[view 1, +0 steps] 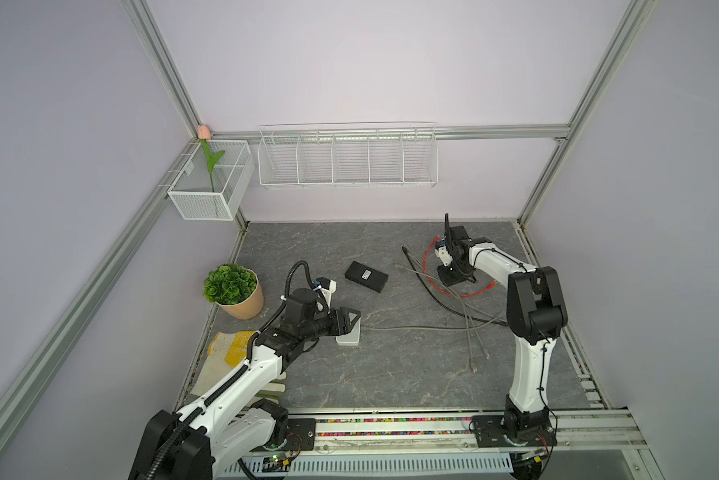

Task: Insert the plug into the switch port
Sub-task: 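Draw right gripper back toward the cables while left gripper releases the switch, then close right gripper on the bundle of grey cables near the red cable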

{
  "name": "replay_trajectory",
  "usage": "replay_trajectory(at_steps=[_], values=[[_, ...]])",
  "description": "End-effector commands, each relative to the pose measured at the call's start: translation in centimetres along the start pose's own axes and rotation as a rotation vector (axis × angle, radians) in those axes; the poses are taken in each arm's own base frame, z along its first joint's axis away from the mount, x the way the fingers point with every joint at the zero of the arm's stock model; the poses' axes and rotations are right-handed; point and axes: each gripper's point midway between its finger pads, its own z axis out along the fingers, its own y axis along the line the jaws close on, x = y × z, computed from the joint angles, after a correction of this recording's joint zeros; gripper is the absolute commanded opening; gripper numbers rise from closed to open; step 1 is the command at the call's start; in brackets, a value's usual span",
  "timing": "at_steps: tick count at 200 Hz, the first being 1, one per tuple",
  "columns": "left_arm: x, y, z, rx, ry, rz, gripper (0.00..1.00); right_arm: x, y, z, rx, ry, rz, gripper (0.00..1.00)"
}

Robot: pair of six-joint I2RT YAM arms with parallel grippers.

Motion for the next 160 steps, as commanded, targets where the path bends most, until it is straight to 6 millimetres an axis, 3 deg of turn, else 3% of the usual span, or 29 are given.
replay_trajectory(at_steps=[1, 73, 103, 160], values=[[-0.1, -0.3, 0.1, 0.016, -0.004, 0.014, 0.65, 1.5, 0.7, 1.5, -0.049, 0.054, -0.002, 0.28], [0.3, 0.0, 0.2, 0.01, 0.002, 0.017, 0.65, 1.9, 0.9, 2.4, -0.065, 0.08, -0.002, 0.23], [0.4, 0.1, 0.2, 0.003, 0.001, 0.02, 0.65, 1.8, 1.2, 2.0, -0.062, 0.067, -0.006, 0.16], [0.3, 0.0, 0.1, 0.006, 0.002, 0.026, 0.65, 1.7, 2.4, 0.1, -0.032, 0.049, -0.047, 0.2]])
